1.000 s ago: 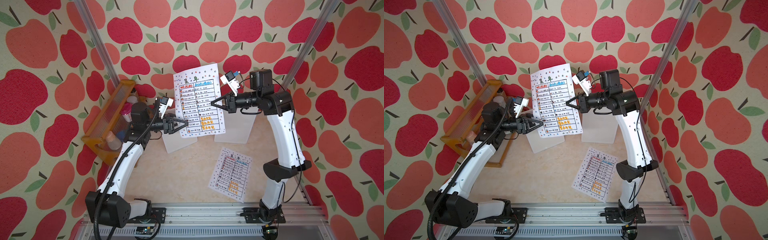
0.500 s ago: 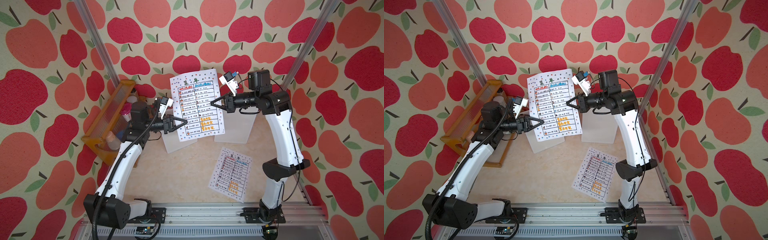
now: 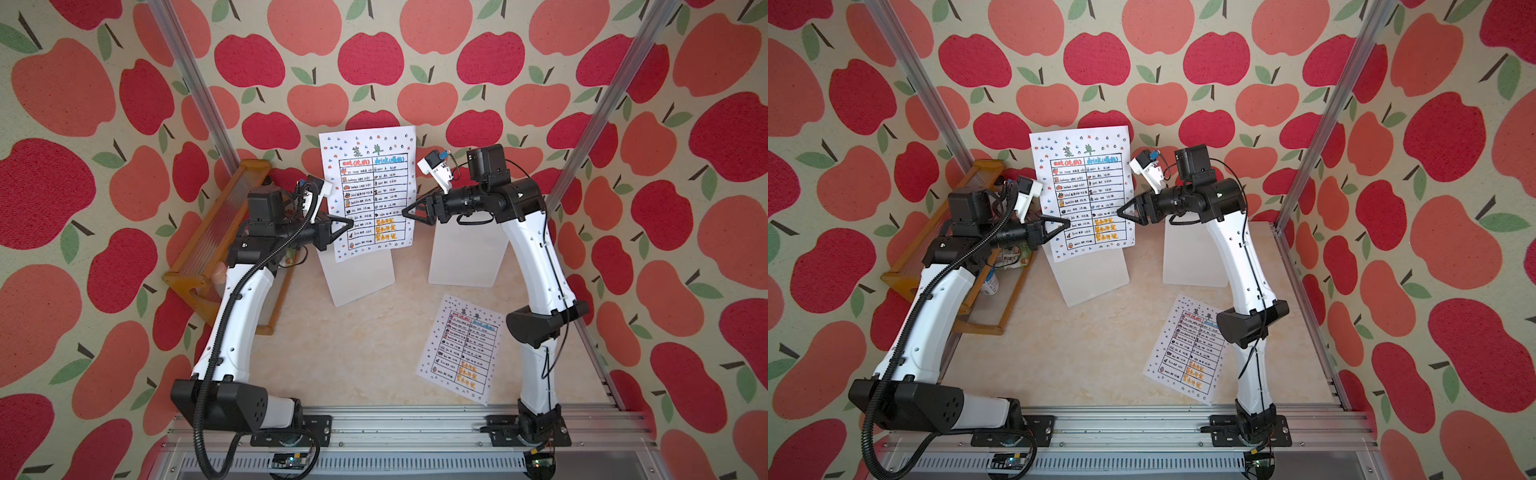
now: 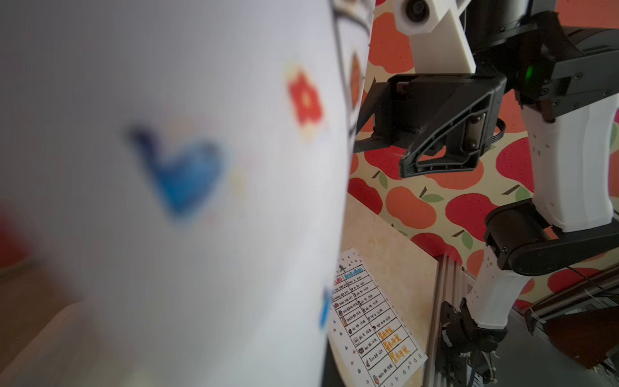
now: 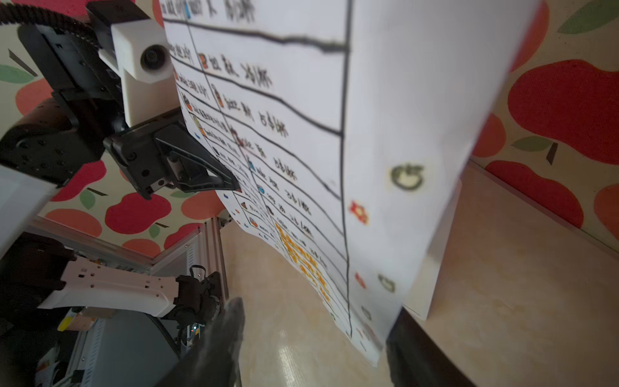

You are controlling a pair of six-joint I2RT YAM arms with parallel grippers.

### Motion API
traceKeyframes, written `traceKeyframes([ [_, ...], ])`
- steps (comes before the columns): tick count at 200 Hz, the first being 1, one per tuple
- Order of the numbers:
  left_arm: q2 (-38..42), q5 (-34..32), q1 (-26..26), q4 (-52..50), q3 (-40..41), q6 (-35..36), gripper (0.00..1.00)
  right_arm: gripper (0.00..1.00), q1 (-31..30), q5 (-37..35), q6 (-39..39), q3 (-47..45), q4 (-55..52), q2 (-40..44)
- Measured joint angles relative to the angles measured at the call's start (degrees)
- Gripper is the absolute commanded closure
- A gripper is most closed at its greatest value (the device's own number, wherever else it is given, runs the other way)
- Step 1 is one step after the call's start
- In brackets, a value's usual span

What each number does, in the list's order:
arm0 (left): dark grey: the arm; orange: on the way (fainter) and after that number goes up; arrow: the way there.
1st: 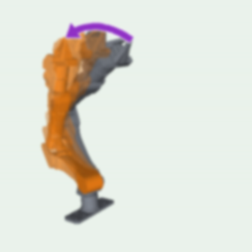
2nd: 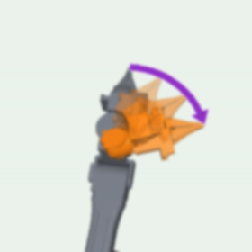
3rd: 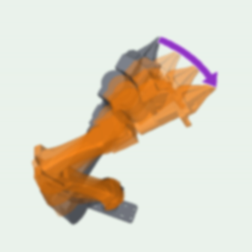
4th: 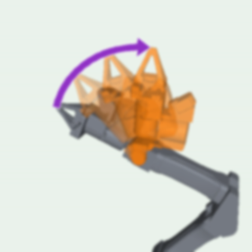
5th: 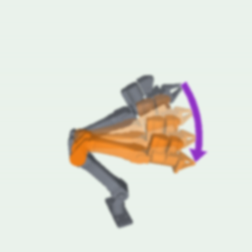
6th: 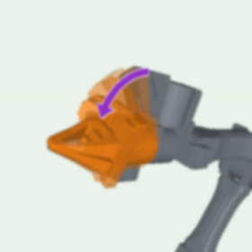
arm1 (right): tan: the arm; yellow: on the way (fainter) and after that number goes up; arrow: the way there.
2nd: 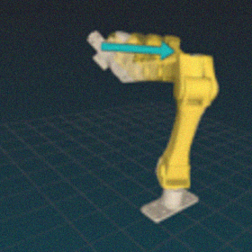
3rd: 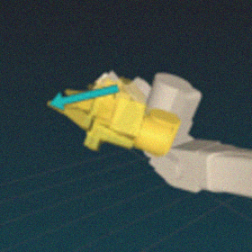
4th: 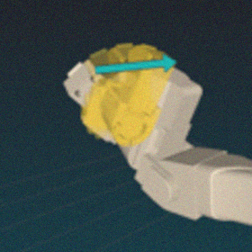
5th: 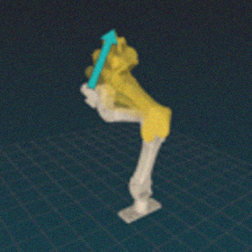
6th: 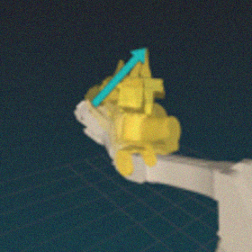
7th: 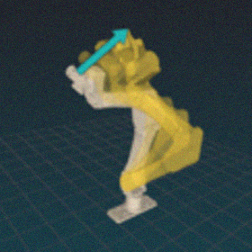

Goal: Insert the menus into the narrow rack
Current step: Pick up the menu from the center of the board, then adjust the narrow rack at the center of the board.

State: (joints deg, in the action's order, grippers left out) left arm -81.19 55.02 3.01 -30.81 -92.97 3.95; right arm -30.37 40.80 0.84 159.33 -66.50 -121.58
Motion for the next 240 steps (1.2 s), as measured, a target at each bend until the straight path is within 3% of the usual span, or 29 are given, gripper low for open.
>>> traceKeyframes([
  [31, -4.68, -4.7, -1.97, -2.05, -6.47, 6.14, 1.0, 0.12, 0.02, -0.46, -0.72, 0.2, 0.02, -1.29],
  [86, -14.73, -10.32, -2.62, -8.35, -19.98, 15.45, 1.0, 0.06, 0.07, 0.09, -0.81, 4.33, 2.69, -6.8],
  [176, -15.37, -18.6, -2.6, -9.73, -20.33, 30.23, 1.0, 0.01, 0.9, 1.09, 0.26, 7.5, 8.68, -14.67],
  [240, -17.27, -19.65, -3.89, -7.76, -25.66, 32.2, 1.0, 0.01, 0.28, 0.15, 1.77, 11.26, 17.0, -20.68],
])
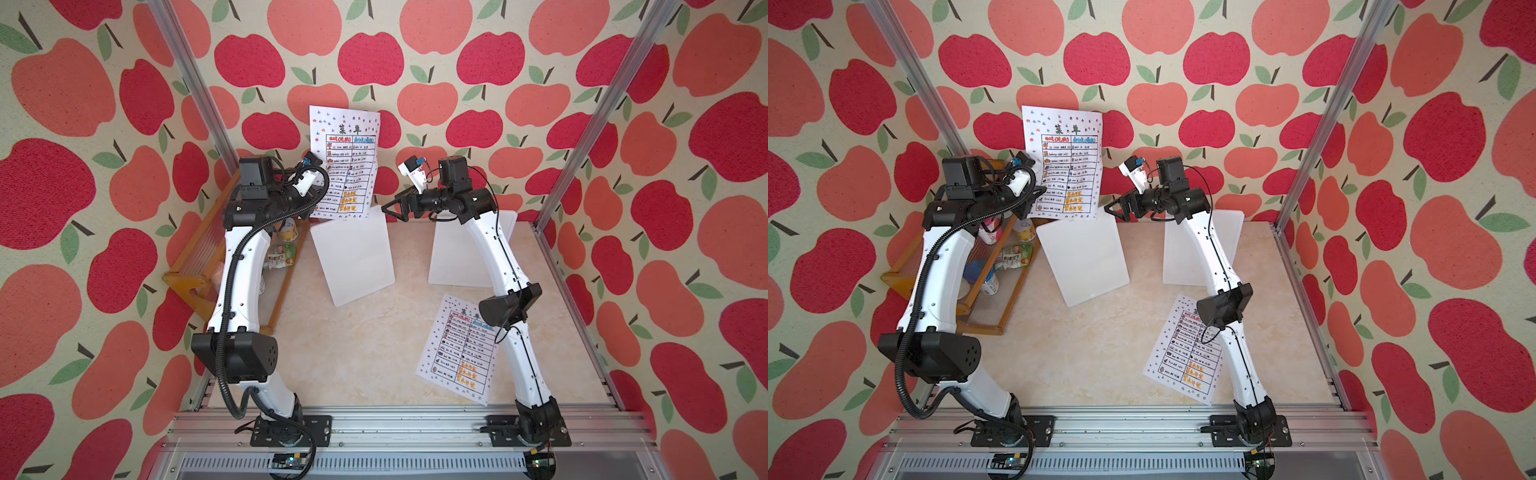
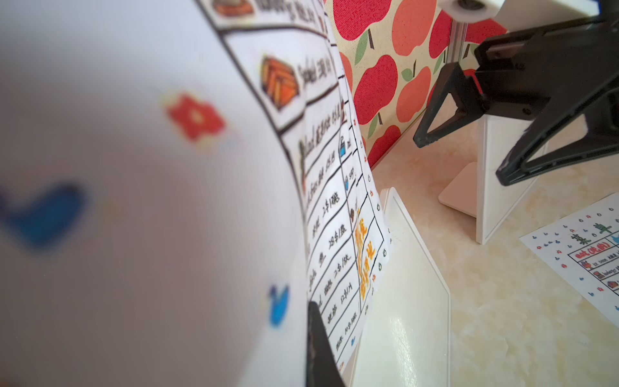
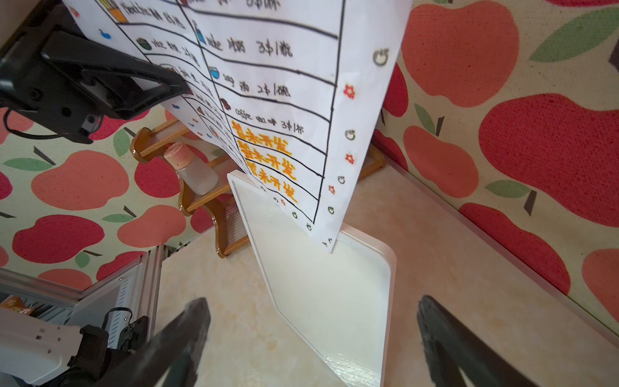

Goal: Insert the menus into the narrow rack
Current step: Adjust the narrow rack at the center of the board.

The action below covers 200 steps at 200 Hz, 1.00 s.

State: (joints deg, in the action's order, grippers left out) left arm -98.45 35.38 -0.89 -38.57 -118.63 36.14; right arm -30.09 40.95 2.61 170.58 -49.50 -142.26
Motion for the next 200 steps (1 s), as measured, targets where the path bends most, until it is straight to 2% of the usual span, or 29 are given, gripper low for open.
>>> traceKeyframes([
  [22, -1.05, -0.02, -0.11, 0.0, -2.64, 0.48, 1.0, 0.01, -0.24, 0.0, 0.94, 0.0, 2.86, -1.49],
  [119, -1.07, 1.11, -0.74, -4.48, -3.98, 2.82, 1.0, 0.01, -1.55, -0.72, 2.38, 0.22, 8.87, -3.82],
  [200, -0.31, 1.53, -2.4, -6.25, -3.43, 2.8, 1.0, 0.01, -2.05, -5.14, 2.38, 0.22, 10.69, -5.6],
])
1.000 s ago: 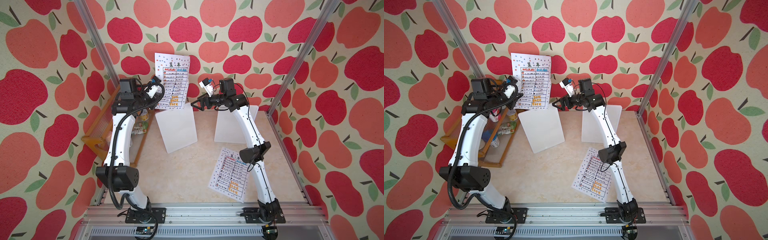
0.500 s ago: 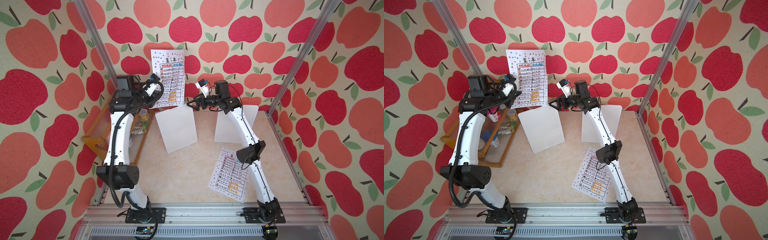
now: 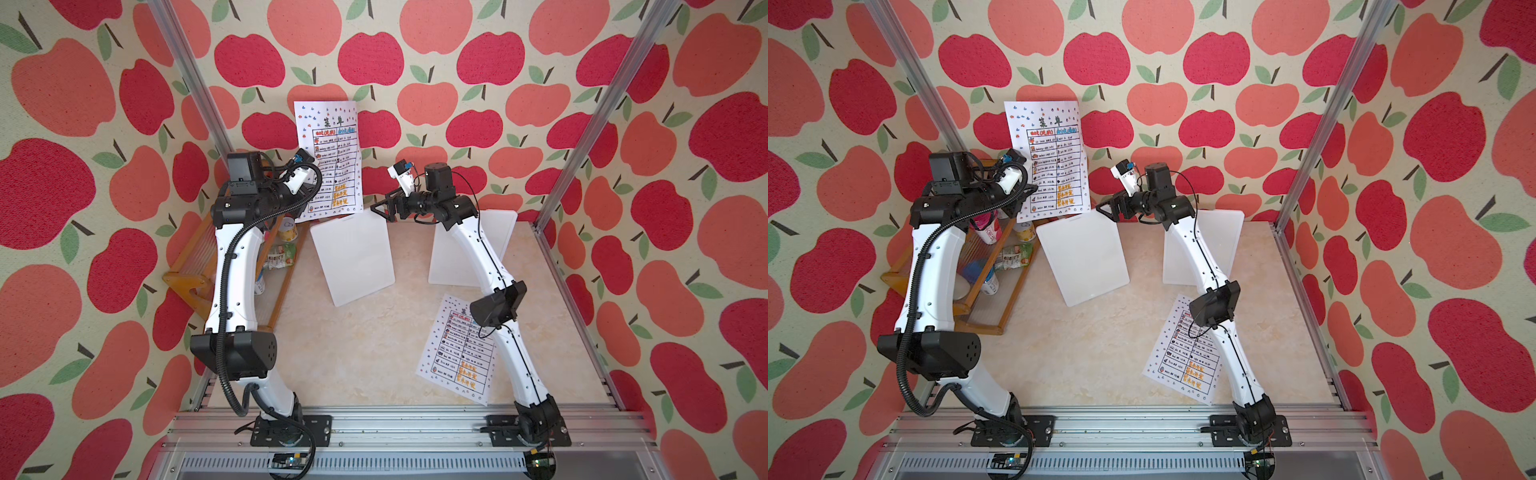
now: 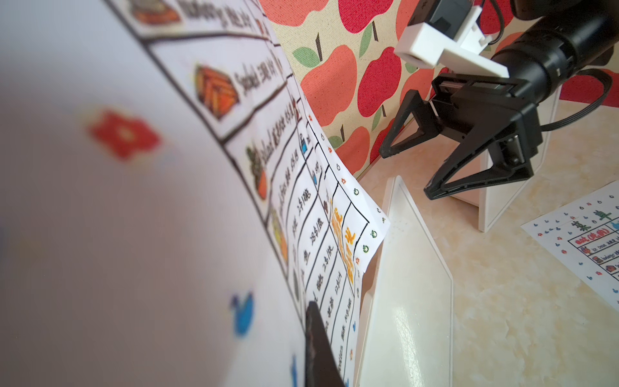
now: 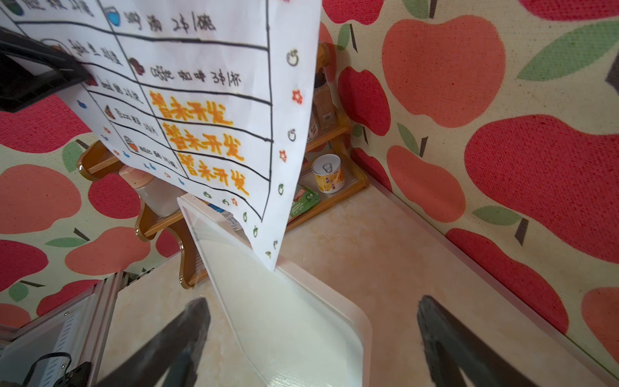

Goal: Insert the menus into the narrow rack
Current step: Adjust the narrow rack at the center of the board.

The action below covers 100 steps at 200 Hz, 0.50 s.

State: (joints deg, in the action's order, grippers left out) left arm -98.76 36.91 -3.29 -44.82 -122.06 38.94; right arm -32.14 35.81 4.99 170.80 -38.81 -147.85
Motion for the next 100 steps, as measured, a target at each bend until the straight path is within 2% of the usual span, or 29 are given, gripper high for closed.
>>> traceKeyframes([
  [100, 4.04, -0.04, -0.31, 0.46, 3.06, 0.0, 1.0, 0.01, -1.64, -1.46, -0.55, 1.7, -3.58, -2.95],
])
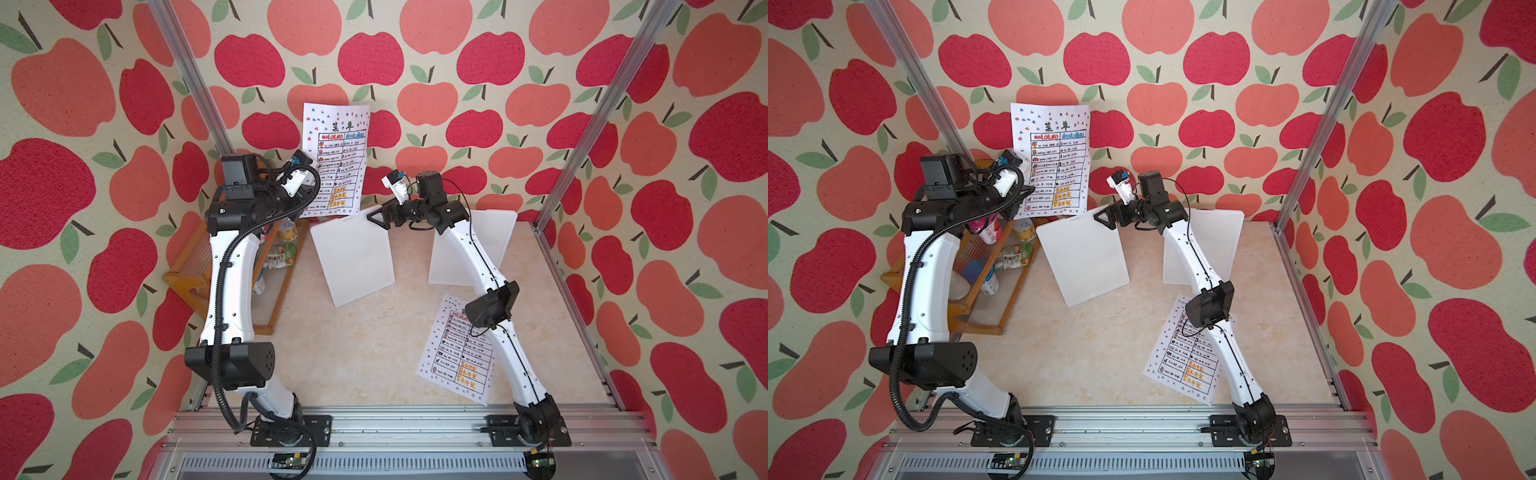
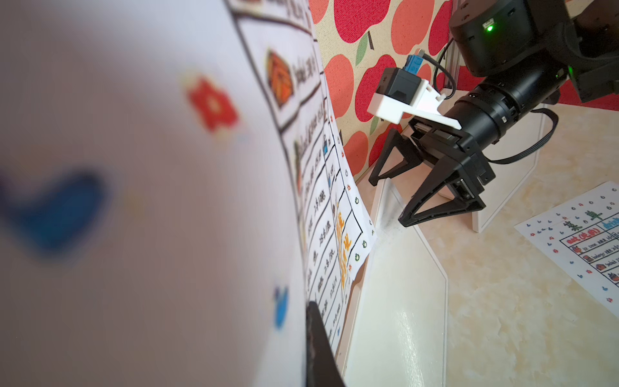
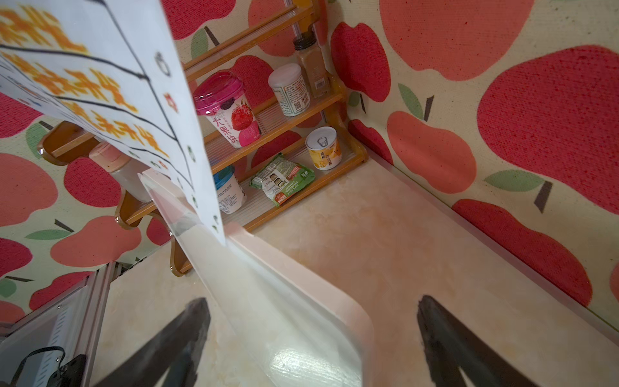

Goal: Insert the menus into the narrow rack
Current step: Adjust the narrow rack at the center of the board.

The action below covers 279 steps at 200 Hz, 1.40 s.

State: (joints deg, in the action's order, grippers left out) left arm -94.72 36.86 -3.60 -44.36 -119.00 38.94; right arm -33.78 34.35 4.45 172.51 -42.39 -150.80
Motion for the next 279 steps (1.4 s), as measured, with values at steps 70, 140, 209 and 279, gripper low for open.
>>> traceKeyframes([
  [70, 2.47, 0.0, -1.01, 1.33, 4.04, -0.04, 1.0, 0.03, -1.14, -0.11, -1.27, 4.07, -6.34, -0.04],
  [140, 4.83, 0.02, -1.57, 3.5, 7.63, -0.04, 1.0, 0.07, -2.51, -2.27, -3.41, 5.73, -15.15, -0.09],
  [209, 7.52, 4.74, -3.52, 4.81, 8.61, -0.02, 1.0, 0.08, -4.96, -5.11, -5.6, 5.77, -23.12, 0.04],
  [279, 5.99, 16.94, -6.47, 4.9, 7.54, -2.71, 1.0, 0.05, -4.96, -8.7, -8.28, 5.77, -24.44, 3.19],
])
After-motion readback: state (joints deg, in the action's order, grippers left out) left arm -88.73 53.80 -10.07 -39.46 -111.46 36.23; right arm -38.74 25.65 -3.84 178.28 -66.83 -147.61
